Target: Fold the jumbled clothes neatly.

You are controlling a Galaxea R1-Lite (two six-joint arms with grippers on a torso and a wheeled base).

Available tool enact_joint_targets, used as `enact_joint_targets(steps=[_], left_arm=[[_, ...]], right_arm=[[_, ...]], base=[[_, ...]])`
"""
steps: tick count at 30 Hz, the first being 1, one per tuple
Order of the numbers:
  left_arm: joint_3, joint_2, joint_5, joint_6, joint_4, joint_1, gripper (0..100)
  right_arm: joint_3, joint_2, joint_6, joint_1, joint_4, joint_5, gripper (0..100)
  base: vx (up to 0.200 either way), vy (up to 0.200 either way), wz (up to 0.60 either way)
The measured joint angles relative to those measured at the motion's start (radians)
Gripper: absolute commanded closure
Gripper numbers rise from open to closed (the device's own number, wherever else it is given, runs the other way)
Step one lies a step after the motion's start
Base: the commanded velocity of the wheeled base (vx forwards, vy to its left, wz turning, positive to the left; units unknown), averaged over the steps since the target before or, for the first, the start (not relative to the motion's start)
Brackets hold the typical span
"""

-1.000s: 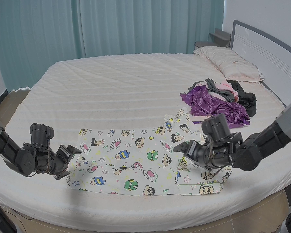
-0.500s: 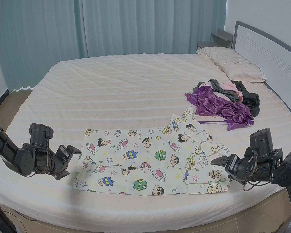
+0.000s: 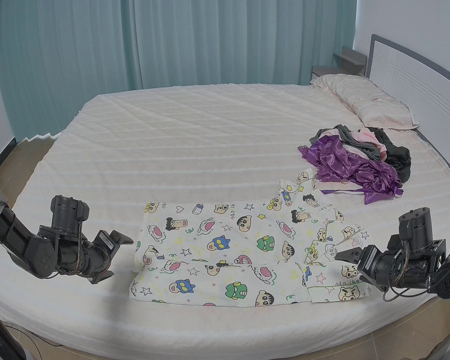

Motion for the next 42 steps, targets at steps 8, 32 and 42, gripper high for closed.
enact_joint_targets(steps=[8, 32, 42], left_arm=[[0.014, 0.000, 0.004, 0.009, -0.002, -0.070, 0], [0.169, 0.045, -0.270, 0.679, -0.038, -0.080, 0], [0.201, 0.096, -0.275, 0.683, -0.141, -0.083, 0]], right_arm=[[0.001, -0.003, -0.011, 0.000, 0.000, 0.000, 0], [0.024, -0.005, -0.053, 0.006, -0.001, 0.001, 0], [0.027, -0.006, -0.053, 0.014, -0.001, 0.002, 0]], base=[[0.100, 0.000, 0.00], [0.000, 0.000, 0.00], [0.000, 0.000, 0.00]])
